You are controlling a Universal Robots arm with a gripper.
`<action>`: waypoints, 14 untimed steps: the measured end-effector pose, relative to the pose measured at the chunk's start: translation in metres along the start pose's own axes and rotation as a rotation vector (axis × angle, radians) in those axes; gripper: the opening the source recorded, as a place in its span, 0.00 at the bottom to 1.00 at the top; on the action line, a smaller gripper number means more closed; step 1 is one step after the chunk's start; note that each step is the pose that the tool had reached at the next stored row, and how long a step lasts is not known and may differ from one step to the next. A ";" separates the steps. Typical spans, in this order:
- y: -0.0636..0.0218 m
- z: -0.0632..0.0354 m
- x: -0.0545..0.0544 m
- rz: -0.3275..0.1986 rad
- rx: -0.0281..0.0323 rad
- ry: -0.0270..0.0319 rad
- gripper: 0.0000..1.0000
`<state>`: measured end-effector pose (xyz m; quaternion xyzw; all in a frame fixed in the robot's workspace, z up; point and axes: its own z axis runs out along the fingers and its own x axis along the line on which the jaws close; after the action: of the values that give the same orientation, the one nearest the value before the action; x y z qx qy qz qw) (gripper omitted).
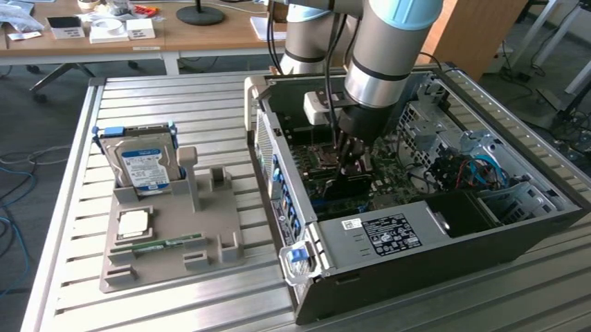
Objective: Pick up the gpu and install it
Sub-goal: 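Press down on the gpu until it lock into place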
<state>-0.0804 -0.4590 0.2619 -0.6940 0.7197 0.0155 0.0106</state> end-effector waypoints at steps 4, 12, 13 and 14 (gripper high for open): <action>0.0005 0.0002 0.000 0.000 -0.0001 -0.0001 0.11; 0.0019 0.0004 0.000 0.000 0.0010 0.0001 0.11; 0.0019 0.0004 0.000 0.000 0.0010 0.0001 0.11; 0.0019 0.0004 0.000 0.000 0.0009 0.0001 0.11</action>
<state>-0.0823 -0.4592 0.2616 -0.6941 0.7197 0.0152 0.0109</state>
